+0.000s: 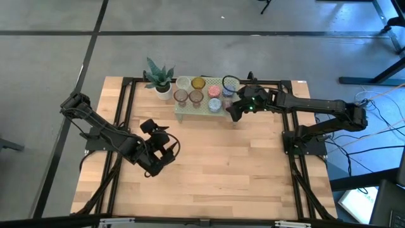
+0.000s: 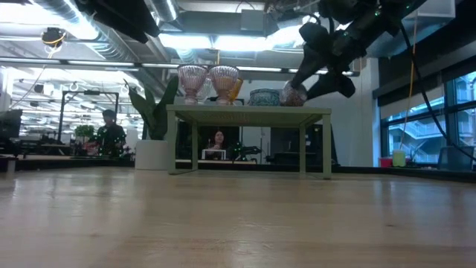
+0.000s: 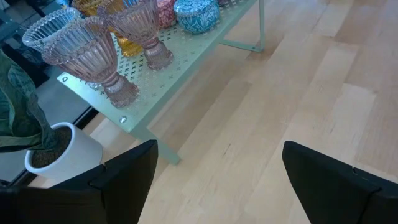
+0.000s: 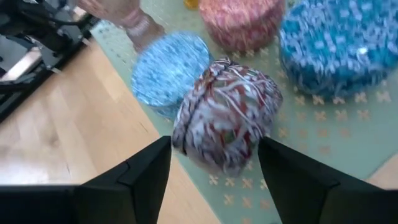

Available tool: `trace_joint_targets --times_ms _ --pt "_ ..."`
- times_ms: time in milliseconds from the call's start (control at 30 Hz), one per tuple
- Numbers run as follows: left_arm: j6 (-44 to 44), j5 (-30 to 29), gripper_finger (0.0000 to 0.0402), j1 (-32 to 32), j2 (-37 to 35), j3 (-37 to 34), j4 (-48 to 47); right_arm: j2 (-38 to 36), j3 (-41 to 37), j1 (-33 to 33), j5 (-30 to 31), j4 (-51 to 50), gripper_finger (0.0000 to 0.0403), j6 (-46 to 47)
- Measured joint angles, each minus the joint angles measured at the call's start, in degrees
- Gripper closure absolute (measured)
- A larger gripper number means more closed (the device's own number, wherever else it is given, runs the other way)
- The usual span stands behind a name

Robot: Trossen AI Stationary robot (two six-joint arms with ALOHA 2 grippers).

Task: Pick & Place candle stick holders
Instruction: Put the red scented candle on the shelf

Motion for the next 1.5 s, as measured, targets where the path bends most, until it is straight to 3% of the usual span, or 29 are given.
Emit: trace_joint_targets --times_ms 333,700,967,1200,1333,1500 --pt "0.05 0.33 0.0059 0.0 0.0 0.0 0.02 0.0 0.2 0.0 1.19 -5.62 0.0157 1.45" --pt "0.04 0.42 0.0059 0.0 0.0 0.0 0.02 0.0 0.2 0.0 2.17 -4.98 0.0157 -0.11" --pt "0.04 0.42 0.0059 0.0 0.0 0.0 0.04 -0.09 0.19 0.09 -10.0 -5.16 0.0157 0.91" --pt "0.04 0.42 0.0059 0.0 0.0 0.0 0.07 -3.19 0.18 0.09 -12.03 -4.93 0.016 -1.71" --pt "0.07 0.35 0.0059 0.0 0.0 0.0 0.23 -5.15 0.18 0.07 -9.78 -4.28 0.0195 -4.68" --pt "0.09 0.28 0.0059 0.09 0.0 0.0 0.24 -5.23 0.18 -0.31 1.5 -0.77 0.0293 -8.25"
